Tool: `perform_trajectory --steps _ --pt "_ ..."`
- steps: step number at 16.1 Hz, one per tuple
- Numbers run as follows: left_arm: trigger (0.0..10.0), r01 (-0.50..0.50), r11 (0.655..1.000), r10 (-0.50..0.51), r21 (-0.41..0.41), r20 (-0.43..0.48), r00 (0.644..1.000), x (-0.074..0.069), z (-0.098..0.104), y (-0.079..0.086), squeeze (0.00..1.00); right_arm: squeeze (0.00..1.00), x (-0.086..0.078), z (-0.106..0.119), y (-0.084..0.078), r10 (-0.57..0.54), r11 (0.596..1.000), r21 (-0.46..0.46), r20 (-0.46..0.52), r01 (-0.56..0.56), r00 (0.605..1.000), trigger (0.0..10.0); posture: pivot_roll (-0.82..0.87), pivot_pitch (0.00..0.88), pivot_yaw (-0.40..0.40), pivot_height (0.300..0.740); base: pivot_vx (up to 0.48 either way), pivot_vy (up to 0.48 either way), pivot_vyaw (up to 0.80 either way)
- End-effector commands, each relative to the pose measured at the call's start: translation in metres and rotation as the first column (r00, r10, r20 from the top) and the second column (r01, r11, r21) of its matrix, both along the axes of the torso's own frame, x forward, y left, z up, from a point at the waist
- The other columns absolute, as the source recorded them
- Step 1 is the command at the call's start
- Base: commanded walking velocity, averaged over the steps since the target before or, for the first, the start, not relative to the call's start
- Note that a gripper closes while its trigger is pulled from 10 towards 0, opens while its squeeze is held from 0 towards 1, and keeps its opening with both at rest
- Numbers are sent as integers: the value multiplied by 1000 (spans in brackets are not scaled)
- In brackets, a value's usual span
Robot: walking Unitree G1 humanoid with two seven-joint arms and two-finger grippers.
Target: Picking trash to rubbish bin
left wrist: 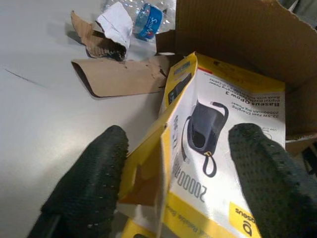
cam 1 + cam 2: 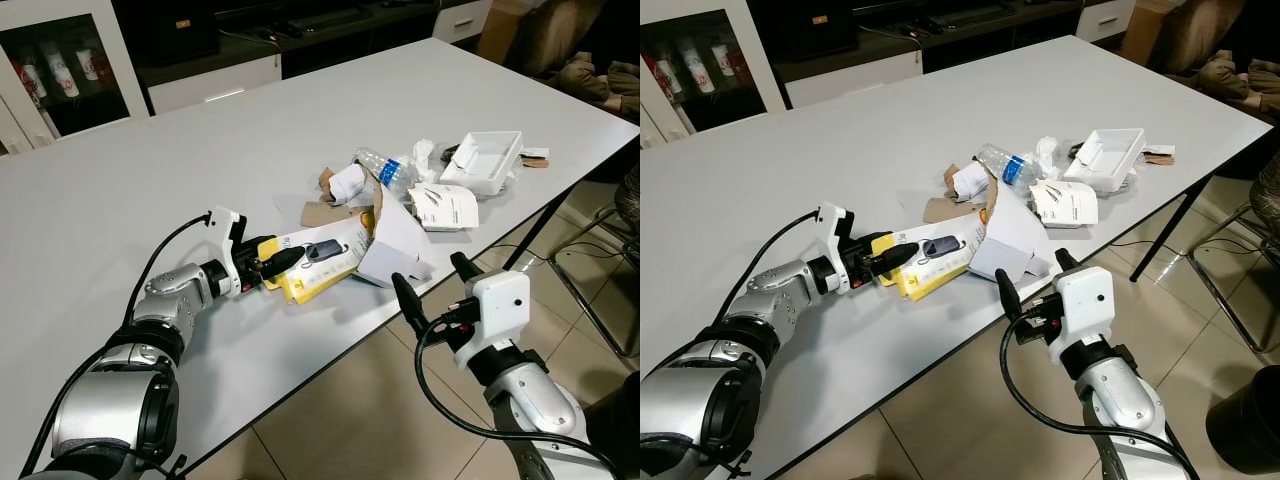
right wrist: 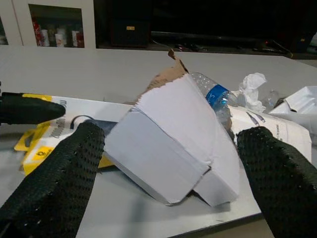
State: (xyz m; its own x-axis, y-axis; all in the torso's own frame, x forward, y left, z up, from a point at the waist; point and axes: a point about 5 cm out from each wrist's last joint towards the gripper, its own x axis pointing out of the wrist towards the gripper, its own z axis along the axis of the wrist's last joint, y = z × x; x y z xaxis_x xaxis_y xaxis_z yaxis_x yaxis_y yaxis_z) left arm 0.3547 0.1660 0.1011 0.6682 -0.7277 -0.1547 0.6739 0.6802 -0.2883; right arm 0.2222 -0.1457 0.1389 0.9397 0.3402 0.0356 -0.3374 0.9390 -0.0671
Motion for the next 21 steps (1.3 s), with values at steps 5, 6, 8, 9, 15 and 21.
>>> perform_trajectory --steps 5,6,8,9,15,21 --pt "0 54 998 -54 -23 -25 998 -3 -2 -1 0 0 3 1 1 2 1000 2 12 -2 1000 10000 -141 36 -12 740 0 0 0" --pt "0 55 998 -55 -29 -25 998 -4 -2 0 0 0 4 1 2 5 1000 0 12 -5 1000 10000 -142 35 -14 740 0 0 0" --pt "0 66 997 -68 -39 -28 997 -5 -3 -1 0 0 5 0 1 5 1000 -1 13 -5 1000 10000 -140 37 -17 740 0 0 0" --pt "0 80 996 -81 -35 -32 996 -7 -5 -1 0 0 7 0 2 8 1000 -1 12 -8 1000 10000 -137 34 -19 740 0 0 0" --pt "0 75 997 -75 -27 -33 997 -7 -5 3 0 0 12 0 4 23 1000 -6 14 -22 1000 10000 -129 27 -27 740 0 0 0" --pt "0 -2 999 1 -47 -25 1000 -9 -4 22 0 0 20 2 7 44 999 6 21 -44 999 10000 -107 27 -38 740 0 0 0"
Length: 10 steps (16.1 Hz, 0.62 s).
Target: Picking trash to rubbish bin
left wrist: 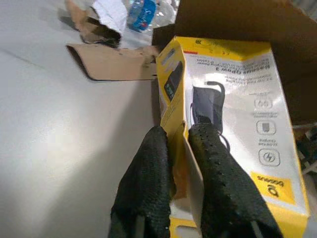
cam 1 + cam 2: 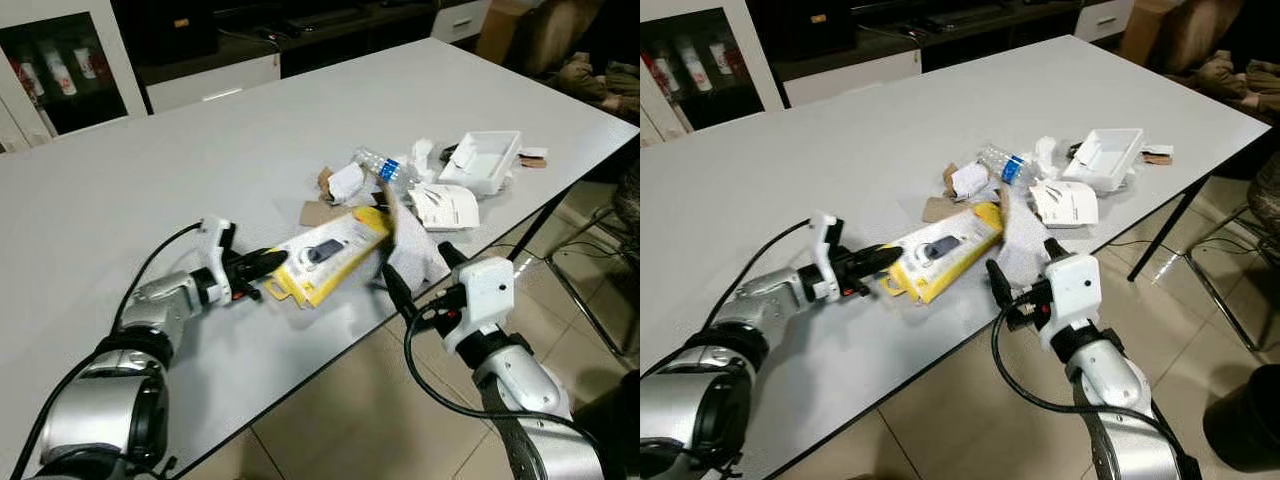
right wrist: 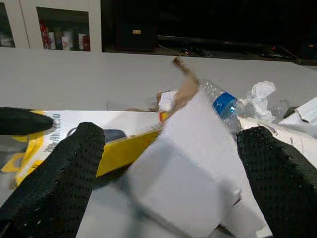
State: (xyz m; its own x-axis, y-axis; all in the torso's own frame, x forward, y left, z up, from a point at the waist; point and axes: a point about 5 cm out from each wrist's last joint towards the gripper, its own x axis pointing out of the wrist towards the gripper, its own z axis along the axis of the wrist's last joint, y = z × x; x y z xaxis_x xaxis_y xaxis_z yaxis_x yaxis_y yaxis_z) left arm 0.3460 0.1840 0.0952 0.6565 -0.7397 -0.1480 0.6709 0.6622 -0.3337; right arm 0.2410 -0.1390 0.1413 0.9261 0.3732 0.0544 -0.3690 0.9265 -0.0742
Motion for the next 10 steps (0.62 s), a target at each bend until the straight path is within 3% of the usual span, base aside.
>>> perform_trajectory --steps 1,4,6,7,8,10 --pt "0 -22 1000 22 -19 8 1000 -1 2 7 0 0 3 0 2 14 1000 10 1 -14 1000 10000 -94 26 -45 740 0 0 0" --pt "0 -81 995 84 -55 52 995 -3 9 28 0 0 9 3 9 49 999 -7 21 -49 999 10000 -86 23 -39 740 0 0 0" --pt "0 -193 965 223 -179 164 961 -12 28 61 0 0 20 2 14 66 989 -132 33 -61 997 10000 -60 20 -33 740 0 0 0" --pt "0 -212 957 250 -199 190 949 -16 32 67 0 0 22 1 16 81 985 -159 37 -75 996 10000 -58 20 -34 740 0 0 0" --pt "0 -257 940 313 -225 267 912 -41 47 74 0 1000 35 6 22 75 981 -179 24 -70 997 10000 -34 24 -47 740 0 0 0" --pt "0 -358 914 405 -191 371 836 -63 63 70 0 1000 47 21 31 82 969 -236 52 -67 995 10000 -5 28 -69 740 0 0 0"
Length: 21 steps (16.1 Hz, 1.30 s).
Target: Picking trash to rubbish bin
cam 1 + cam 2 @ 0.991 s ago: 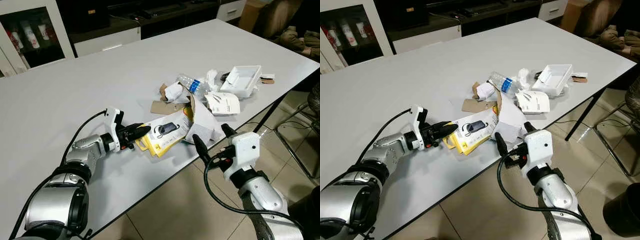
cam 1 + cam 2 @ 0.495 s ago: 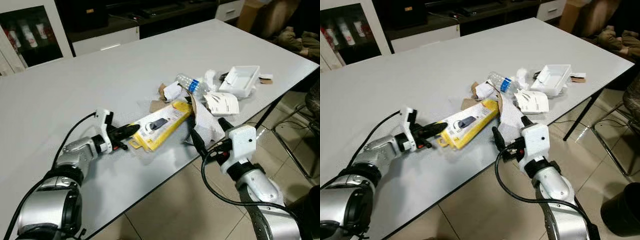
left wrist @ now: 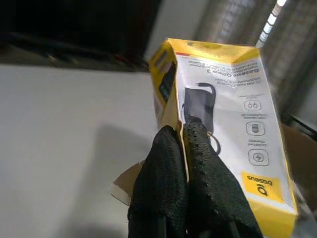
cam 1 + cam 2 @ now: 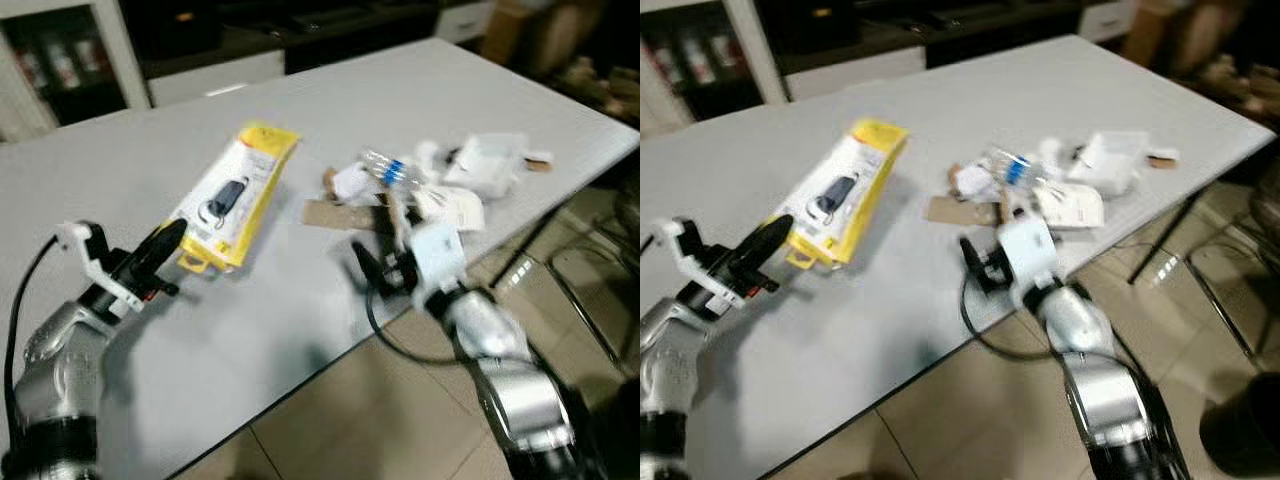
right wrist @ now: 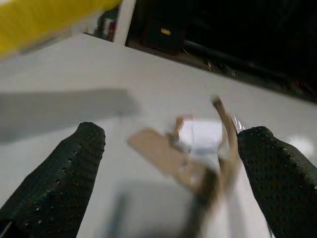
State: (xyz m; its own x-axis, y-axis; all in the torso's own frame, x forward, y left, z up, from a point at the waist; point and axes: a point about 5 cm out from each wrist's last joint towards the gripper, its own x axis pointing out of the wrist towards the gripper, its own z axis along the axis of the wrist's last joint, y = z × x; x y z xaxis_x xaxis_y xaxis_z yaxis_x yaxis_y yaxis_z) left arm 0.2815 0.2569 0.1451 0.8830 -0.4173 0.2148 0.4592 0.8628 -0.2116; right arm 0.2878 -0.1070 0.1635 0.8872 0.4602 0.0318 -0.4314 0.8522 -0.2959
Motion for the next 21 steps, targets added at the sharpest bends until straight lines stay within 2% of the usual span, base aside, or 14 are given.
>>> perform_trajectory --steps 1,3,5,6,7,9,10,11,13,15,17,19,21 --pt "0 -57 997 53 49 75 996 -4 17 -8 0 1000 4 4 0 -30 998 -56 12 31 999 10000 7 27 -78 740 0 0 0" --pt "0 -90 993 83 75 94 992 -15 24 -17 0 1000 10 5 2 -76 988 -128 51 82 996 10000 26 26 -87 740 0 0 0" --pt "0 -124 987 118 103 60 991 -26 26 -28 0 1000 17 -3 1 -133 956 -252 76 148 988 10000 45 22 -91 740 0 0 0" --pt "0 -113 988 107 102 65 992 -29 31 -39 0 1000 19 -1 -4 -198 939 -267 94 216 976 10000 48 18 -90 740 0 0 0" --pt "0 -102 989 96 104 66 993 -30 32 -41 0 1000 20 -1 -7 -224 937 -256 84 238 971 10000 46 17 -90 740 0 0 0" --pt "0 -75 987 64 142 80 995 -33 36 -51 0 1000 23 -14 -20 -338 931 -158 -38 329 940 10000 51 12 -86 740 0 0 0" --pt "0 -75 984 62 164 86 994 -33 39 -54 0 1000 24 -20 -23 -352 933 -107 -88 342 932 10000 50 9 -83 740 0 0 0" --pt "0 -72 983 58 169 86 995 -33 40 -55 0 0 25 -22 -24 -349 934 -111 -91 339 933 10000 52 9 -82 740 0 0 0" --pt "0 -63 984 52 168 71 996 -33 40 -56 0 0 26 -28 -26 -337 941 -94 -137 326 932 10000 50 6 -77 740 0 0 0" --pt "0 -38 980 25 197 69 997 -31 41 -59 0 0 26 -40 -21 -275 958 8 -249 286 928 10000 53 5 -78 740 0 0 0" --pt "0 -42 980 28 196 75 997 -31 43 -63 0 0 26 -41 -18 -231 971 8 -245 241 942 10000 55 6 -80 740 0 0 0" --pt "0 -46 982 32 184 77 997 -33 44 -64 0 0 25 -38 -13 -191 982 -31 -227 189 955 10000 54 3 -84 740 0 0 0" --pt "0 -56 985 43 165 83 996 -33 47 -64 0 0 25 -36 -13 -181 979 -127 -181 159 967 10000 57 4 -89 740 0 0 0"
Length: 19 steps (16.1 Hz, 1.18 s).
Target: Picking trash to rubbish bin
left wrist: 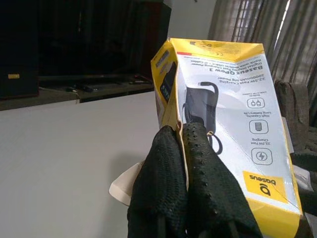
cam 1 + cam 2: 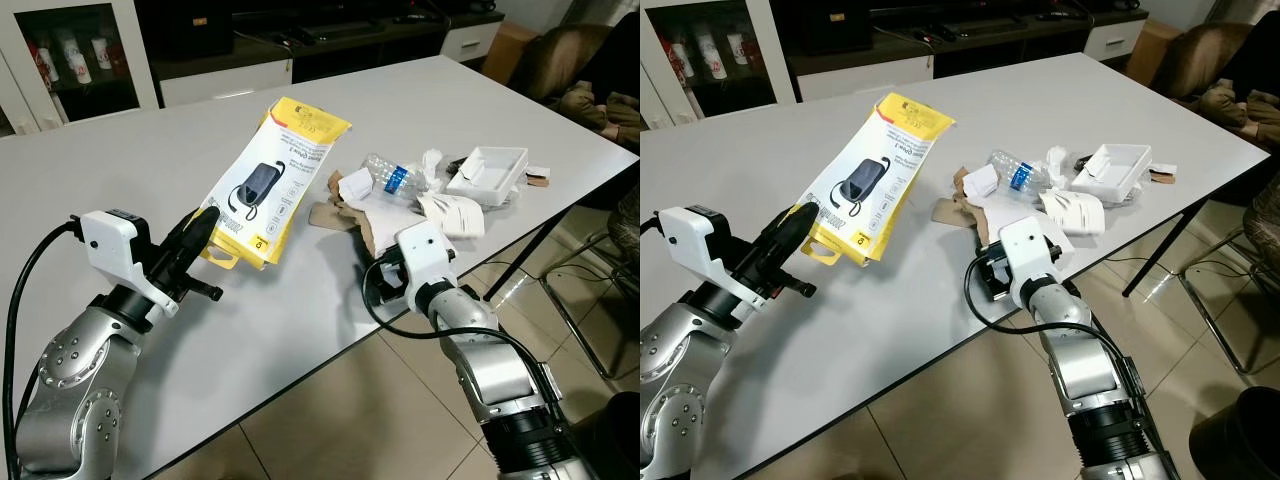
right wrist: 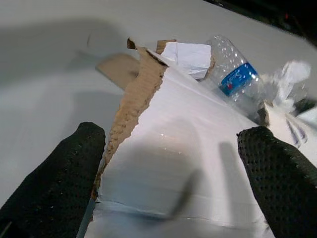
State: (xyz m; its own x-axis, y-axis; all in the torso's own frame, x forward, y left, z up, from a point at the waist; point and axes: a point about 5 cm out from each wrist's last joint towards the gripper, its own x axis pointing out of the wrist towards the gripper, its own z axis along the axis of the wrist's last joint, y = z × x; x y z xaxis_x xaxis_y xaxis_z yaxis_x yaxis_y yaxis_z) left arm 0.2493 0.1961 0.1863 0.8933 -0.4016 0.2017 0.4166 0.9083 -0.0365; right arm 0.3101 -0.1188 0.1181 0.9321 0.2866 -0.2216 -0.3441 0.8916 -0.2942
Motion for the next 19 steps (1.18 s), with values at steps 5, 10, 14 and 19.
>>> perform_trajectory --steps 5,10,14,19 --pt "0 -4 999 4 -42 16 1000 0 8 -2 0 0 4 8 -6 88 950 -303 24 -77 996 10000 59 6 -96 740 0 0 0" --pt "0 -8 999 8 -49 14 1000 -1 8 -3 0 0 0 -6 -9 94 932 -346 -54 -107 994 0 60 10 -98 740 0 0 0" --pt "0 11 999 -10 -44 11 1000 -1 9 -3 0 0 -1 -5 -9 79 948 -302 -66 -95 995 0 56 8 -91 740 0 0 0" --pt "0 14 999 -14 -52 -1 1000 -2 7 -5 0 0 -2 -6 -13 73 948 -305 -74 -93 995 0 54 13 -92 740 0 0 0"
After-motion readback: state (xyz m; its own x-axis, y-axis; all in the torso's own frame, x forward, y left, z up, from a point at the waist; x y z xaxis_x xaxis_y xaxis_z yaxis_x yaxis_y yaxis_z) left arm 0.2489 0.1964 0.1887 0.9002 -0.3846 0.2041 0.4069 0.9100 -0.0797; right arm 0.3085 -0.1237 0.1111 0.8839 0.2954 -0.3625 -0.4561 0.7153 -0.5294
